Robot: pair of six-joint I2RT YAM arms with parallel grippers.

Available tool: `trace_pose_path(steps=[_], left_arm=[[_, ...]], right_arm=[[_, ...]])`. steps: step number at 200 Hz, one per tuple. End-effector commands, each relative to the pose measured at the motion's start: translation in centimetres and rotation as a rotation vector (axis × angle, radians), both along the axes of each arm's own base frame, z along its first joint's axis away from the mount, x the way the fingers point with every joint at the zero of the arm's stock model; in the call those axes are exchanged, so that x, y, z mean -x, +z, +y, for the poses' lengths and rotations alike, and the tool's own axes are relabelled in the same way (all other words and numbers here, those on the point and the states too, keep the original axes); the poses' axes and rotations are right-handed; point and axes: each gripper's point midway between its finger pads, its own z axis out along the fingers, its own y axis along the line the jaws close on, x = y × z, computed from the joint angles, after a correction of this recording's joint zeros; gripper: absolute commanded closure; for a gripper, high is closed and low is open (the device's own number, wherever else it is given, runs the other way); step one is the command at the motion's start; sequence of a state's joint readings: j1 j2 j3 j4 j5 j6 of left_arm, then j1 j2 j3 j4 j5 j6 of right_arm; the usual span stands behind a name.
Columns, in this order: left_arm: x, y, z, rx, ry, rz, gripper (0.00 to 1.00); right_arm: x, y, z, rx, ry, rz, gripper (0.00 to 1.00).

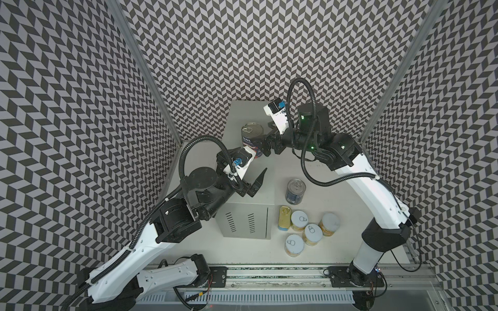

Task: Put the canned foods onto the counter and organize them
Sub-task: 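Carry the red can onto the cabinet top while the right gripper lowers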

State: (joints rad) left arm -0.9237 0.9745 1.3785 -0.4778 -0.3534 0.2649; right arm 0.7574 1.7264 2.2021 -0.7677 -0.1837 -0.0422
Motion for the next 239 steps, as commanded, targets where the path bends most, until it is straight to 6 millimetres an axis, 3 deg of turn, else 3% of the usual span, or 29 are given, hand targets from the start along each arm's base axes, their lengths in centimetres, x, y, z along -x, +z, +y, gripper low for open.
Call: trace_pose_path(steps=[1,31,50,104,138,199,239], left_arm=[[-1.6,0.3,0.2,0.047,0.0,0.056,0.0],[-2.8,0.4,0.1,0.075,-0.012,0.056,0.0],[-3.6,0.6,0.0,0.074,-0.019,0.049,0.0],[-6.6,1.5,-0.3,0.105,-0.006,0.06,0.0],[-8.0,2.0,-0.4,0.13,0.002,0.054,0.0],[-10.6,1.8,-1.3,0.131,0.006,0.071,0.05],[-12.2,1.6,-1.0,0.132,0.024,0.072,0.19]], right_arm=[[1.6,4.9,-2.8,-0.1,-0.06,-0.13,0.01],[2.5,4.6,-6.2,-0.087,-0.157,-0.158,0.01],[3.4,3.4,-8.0,-0.071,-0.197,-0.159,0.01],[8.5,0.0,-11.8,-0.099,-0.157,-0.189,0.01],[10.8,-2.9,-13.1,-0.108,-0.121,-0.167,0.01],[12.6,-7.7,-14.2,-0.132,-0.109,-0.078,0.01],[12.9,-9.7,-14.7,-0.126,-0.123,-0.051,0.0]])
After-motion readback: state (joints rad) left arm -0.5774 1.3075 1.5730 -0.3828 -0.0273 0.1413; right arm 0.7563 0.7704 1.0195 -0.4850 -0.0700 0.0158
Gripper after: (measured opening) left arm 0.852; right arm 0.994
